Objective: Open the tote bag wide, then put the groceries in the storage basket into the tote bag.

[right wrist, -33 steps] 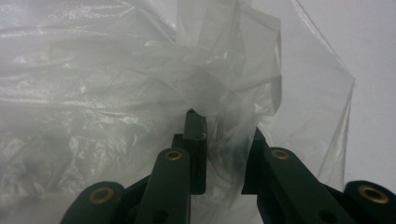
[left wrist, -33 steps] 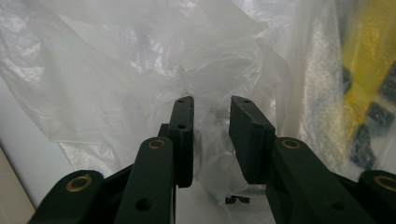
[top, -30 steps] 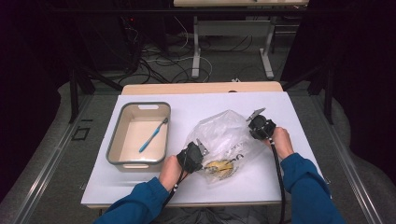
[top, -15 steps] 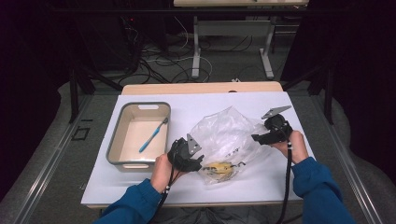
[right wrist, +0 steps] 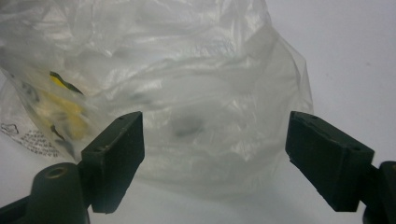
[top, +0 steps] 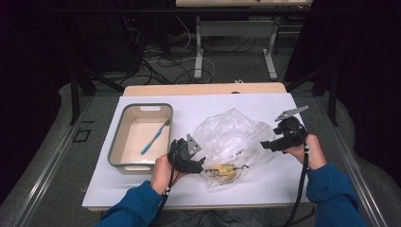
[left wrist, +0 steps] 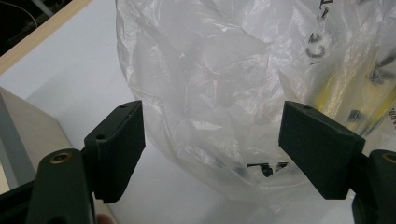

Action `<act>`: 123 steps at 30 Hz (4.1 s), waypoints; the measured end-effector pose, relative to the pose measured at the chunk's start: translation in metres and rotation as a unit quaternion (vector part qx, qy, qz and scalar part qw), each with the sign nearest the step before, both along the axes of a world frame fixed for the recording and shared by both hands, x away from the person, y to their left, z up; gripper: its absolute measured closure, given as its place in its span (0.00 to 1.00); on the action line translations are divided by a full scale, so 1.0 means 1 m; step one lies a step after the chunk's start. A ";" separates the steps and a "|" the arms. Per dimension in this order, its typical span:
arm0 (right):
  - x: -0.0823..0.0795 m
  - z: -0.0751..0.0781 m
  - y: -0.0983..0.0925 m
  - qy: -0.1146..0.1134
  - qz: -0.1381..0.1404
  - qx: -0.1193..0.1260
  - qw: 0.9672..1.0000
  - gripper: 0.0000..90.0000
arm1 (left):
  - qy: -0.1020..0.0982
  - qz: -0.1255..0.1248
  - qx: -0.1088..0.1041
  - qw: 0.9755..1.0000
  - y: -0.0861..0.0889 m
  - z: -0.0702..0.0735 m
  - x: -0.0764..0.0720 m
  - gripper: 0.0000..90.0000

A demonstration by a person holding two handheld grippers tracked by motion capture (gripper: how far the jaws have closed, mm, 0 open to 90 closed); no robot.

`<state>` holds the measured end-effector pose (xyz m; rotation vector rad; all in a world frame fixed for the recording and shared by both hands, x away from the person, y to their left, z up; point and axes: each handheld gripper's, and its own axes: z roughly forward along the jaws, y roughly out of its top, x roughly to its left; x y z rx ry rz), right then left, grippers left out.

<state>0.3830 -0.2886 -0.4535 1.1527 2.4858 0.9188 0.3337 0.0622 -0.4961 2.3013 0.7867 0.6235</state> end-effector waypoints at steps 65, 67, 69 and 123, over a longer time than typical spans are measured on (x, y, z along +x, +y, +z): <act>-0.044 -0.045 0.001 -0.057 0.028 0.065 0.996 0.00 | -0.042 0.119 -0.072 0.989 0.118 0.022 0.040 0.00; -0.044 -0.045 0.001 -0.060 0.030 0.060 0.996 0.00 | -0.040 0.129 -0.080 0.988 0.124 0.023 0.047 0.00; -0.044 -0.045 0.002 -0.053 0.028 0.059 0.996 0.00 | -0.041 0.130 -0.100 0.986 0.131 0.023 0.054 0.00; -0.044 -0.049 0.002 -0.041 0.035 0.049 0.997 0.00 | 0.113 0.116 -0.064 0.985 0.143 -0.044 0.144 0.73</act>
